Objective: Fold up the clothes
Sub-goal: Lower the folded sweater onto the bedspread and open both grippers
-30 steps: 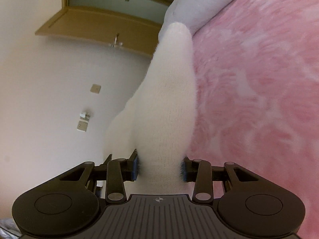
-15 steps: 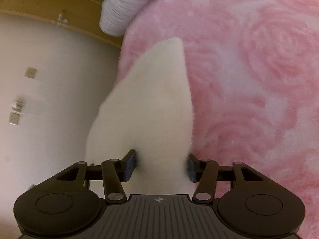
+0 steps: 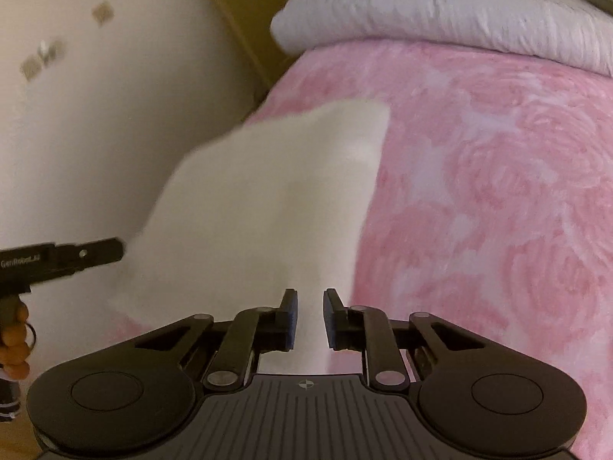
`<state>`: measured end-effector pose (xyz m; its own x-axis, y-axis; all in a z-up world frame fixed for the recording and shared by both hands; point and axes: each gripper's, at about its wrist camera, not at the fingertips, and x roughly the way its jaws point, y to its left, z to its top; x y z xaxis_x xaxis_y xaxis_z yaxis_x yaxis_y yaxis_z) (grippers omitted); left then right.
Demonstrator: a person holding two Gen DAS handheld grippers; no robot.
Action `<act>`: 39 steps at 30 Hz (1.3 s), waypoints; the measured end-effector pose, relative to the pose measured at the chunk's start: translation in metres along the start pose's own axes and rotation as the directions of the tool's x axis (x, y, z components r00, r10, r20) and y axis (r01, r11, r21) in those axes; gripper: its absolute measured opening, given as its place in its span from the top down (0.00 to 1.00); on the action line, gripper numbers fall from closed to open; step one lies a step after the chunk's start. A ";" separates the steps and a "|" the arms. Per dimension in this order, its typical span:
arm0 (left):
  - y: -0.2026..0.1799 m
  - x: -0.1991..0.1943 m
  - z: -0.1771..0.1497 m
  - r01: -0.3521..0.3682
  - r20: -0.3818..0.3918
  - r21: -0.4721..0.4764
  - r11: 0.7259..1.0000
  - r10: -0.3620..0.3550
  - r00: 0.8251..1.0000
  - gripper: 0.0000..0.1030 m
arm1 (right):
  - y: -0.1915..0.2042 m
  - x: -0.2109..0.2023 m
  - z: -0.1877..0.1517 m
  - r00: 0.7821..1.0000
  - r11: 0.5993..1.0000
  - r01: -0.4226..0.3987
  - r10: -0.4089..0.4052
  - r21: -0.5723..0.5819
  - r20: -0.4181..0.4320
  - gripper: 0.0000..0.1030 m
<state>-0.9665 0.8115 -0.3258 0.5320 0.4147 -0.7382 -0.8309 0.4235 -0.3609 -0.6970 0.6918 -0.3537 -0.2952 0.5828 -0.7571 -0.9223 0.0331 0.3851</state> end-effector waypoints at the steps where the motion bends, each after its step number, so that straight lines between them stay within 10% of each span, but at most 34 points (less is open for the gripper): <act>1: 0.007 0.006 -0.003 -0.007 -0.002 -0.017 1.000 0.007 1.000 0.97 | 0.003 0.011 -0.003 1.000 1.000 0.002 -0.002 -0.008 -0.022 0.82; 20: -0.007 0.001 0.008 -0.200 -0.088 -0.014 0.980 0.198 0.976 0.97 | 0.025 0.020 -0.013 0.988 0.987 0.103 -0.116 -0.121 -0.106 0.81; 30: -0.080 -0.052 0.014 -0.372 -0.166 0.152 0.916 0.394 0.904 0.81 | 0.048 -0.053 -0.018 0.973 0.993 0.115 -0.115 -0.009 -0.199 0.81; 39: -0.140 -0.120 0.012 -0.381 -0.138 0.170 0.909 0.405 0.904 0.71 | 0.066 -0.110 -0.009 0.970 0.995 0.103 -0.101 -0.001 -0.222 0.73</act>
<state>-0.9121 0.7120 -0.1793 0.1216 0.4352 -0.8921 -0.9302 0.3635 0.0505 -0.7279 0.6232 -0.2496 -0.2486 0.3816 -0.8903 -0.9482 0.0920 0.3042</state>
